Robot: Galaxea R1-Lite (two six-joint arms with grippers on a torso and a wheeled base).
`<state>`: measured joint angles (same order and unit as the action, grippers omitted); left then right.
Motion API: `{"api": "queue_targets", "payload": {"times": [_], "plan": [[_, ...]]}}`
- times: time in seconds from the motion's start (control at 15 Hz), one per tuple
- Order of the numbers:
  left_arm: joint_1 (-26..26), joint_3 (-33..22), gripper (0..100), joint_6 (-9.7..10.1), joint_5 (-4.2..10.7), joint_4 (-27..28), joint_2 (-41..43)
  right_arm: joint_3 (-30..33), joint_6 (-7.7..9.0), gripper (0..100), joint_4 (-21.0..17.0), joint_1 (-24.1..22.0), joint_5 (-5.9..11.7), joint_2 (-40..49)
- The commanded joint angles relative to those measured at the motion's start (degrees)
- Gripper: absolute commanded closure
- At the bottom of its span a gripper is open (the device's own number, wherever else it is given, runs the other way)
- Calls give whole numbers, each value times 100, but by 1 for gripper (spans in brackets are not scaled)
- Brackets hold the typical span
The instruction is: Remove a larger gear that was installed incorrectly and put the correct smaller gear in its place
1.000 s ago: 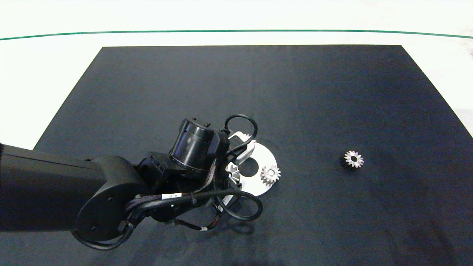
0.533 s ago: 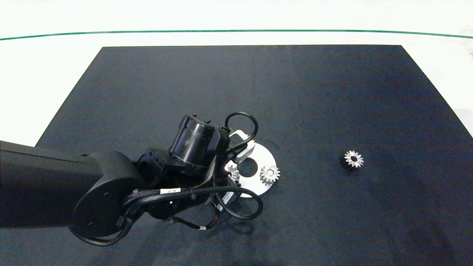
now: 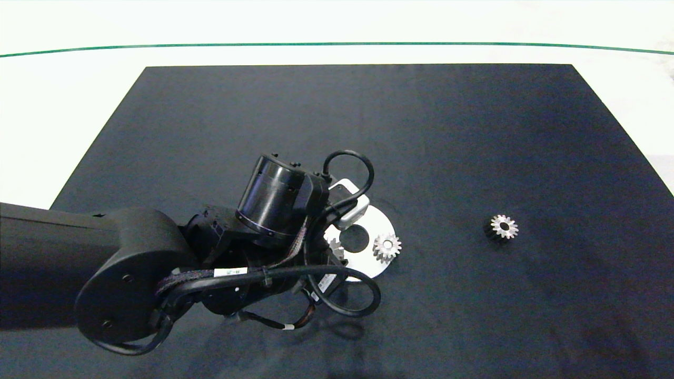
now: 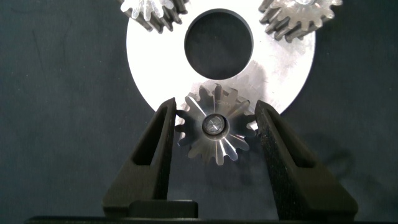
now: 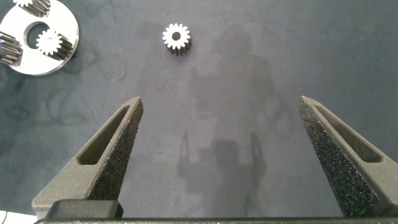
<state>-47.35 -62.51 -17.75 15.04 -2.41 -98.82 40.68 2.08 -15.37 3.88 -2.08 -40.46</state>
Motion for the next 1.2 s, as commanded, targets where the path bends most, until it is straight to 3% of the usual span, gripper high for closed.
{"api": "queue_targets", "payload": {"times": [0.07,0.13,0.2,0.87,1.2], "plan": [[-55,20,72,0,7,-14,82,1,2,0,-10,-1,6,21],[-64,29,72,-9,7,-14,91,1,2,0,-10,-1,6,29],[-55,29,0,-9,7,-5,91,1,2,0,-10,-1,6,29],[-11,46,0,8,7,197,47,-16,2,0,-18,8,6,73],[-2,-6,0,114,7,171,-138,-16,2,0,-18,-1,-2,73]]}}
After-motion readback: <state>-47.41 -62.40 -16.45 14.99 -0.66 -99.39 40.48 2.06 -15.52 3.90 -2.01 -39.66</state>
